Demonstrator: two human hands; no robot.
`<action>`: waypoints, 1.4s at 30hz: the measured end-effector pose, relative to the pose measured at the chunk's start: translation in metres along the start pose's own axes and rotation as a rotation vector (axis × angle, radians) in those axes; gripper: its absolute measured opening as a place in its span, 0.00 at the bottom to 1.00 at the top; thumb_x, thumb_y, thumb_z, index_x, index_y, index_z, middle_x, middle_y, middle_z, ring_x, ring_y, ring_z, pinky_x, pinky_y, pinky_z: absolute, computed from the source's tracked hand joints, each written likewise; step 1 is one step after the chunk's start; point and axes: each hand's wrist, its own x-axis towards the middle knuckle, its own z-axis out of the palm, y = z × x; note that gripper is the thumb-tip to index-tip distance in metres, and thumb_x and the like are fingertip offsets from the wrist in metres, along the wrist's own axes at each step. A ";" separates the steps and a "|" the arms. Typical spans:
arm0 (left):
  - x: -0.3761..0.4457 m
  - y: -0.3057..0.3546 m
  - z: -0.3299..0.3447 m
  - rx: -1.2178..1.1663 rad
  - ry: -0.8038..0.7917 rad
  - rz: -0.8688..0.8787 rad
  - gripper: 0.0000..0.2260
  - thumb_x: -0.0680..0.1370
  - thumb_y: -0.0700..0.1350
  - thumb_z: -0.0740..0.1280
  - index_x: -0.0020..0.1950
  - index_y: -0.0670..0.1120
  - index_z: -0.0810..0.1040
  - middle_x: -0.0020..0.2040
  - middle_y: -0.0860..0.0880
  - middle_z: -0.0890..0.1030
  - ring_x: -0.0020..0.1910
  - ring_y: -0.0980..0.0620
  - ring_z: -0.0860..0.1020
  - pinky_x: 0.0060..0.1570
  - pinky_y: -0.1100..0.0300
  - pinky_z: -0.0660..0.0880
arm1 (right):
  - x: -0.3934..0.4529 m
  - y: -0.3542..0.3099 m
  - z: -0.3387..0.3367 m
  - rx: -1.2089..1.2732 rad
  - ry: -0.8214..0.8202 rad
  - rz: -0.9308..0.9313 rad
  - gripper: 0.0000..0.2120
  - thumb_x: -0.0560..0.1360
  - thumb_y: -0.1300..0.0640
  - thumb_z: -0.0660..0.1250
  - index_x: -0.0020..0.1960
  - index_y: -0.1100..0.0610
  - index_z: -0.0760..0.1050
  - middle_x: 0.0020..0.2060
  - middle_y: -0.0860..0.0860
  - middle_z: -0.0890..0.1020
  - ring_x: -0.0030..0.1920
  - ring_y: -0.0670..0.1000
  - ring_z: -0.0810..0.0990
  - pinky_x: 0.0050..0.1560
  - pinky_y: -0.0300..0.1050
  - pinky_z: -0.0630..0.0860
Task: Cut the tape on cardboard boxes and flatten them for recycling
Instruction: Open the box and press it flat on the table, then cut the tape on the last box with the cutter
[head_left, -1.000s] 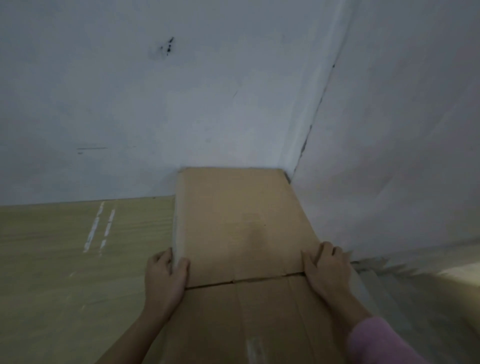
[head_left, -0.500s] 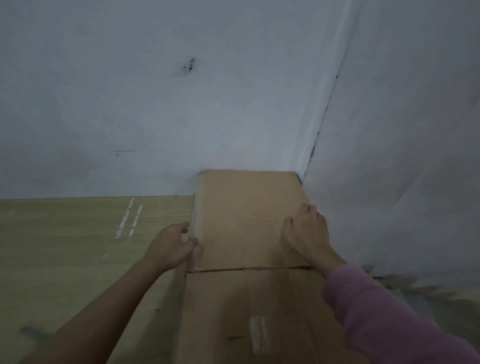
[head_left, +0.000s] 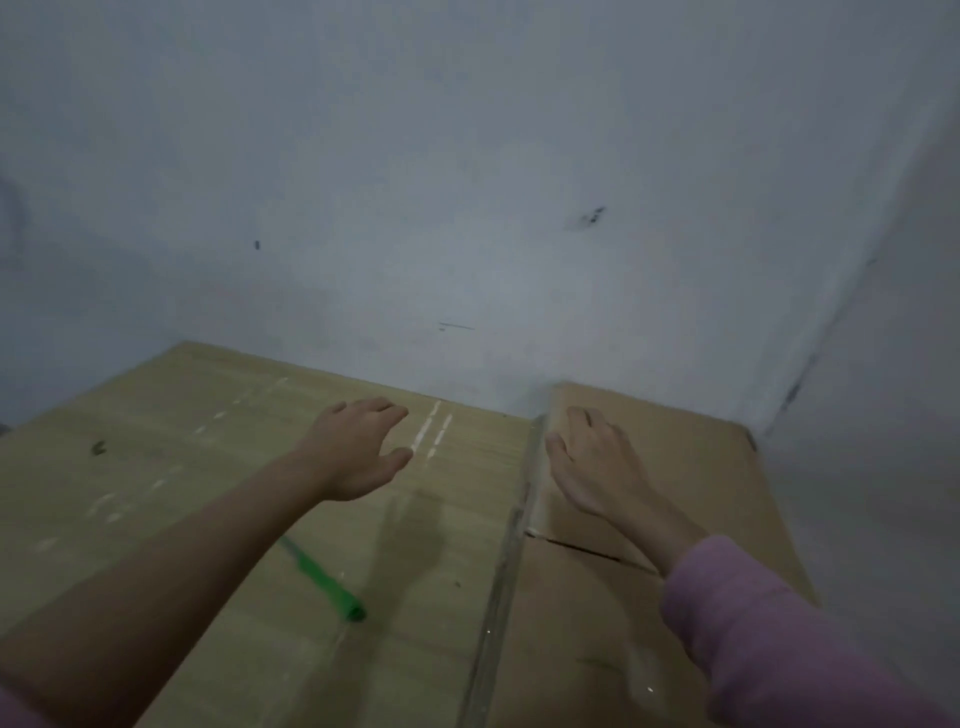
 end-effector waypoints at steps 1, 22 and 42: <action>-0.003 -0.012 -0.003 0.004 0.011 -0.009 0.25 0.80 0.57 0.56 0.75 0.48 0.61 0.75 0.50 0.62 0.73 0.53 0.60 0.70 0.57 0.56 | 0.004 -0.014 0.003 0.010 0.001 -0.029 0.15 0.80 0.51 0.53 0.60 0.61 0.68 0.58 0.59 0.74 0.59 0.59 0.72 0.62 0.50 0.64; -0.104 -0.427 0.011 -0.043 -0.050 -0.328 0.20 0.80 0.51 0.61 0.70 0.45 0.69 0.70 0.48 0.70 0.67 0.48 0.69 0.63 0.58 0.63 | 0.091 -0.445 0.205 0.186 -0.230 -0.382 0.20 0.81 0.50 0.54 0.66 0.62 0.68 0.63 0.60 0.73 0.62 0.60 0.71 0.63 0.51 0.64; -0.040 -0.831 0.104 -0.145 -0.294 -0.353 0.19 0.80 0.50 0.59 0.70 0.46 0.69 0.70 0.49 0.70 0.71 0.52 0.65 0.69 0.56 0.60 | 0.253 -0.767 0.424 0.427 -0.369 -0.321 0.15 0.79 0.57 0.59 0.61 0.65 0.71 0.56 0.60 0.75 0.57 0.59 0.73 0.60 0.51 0.68</action>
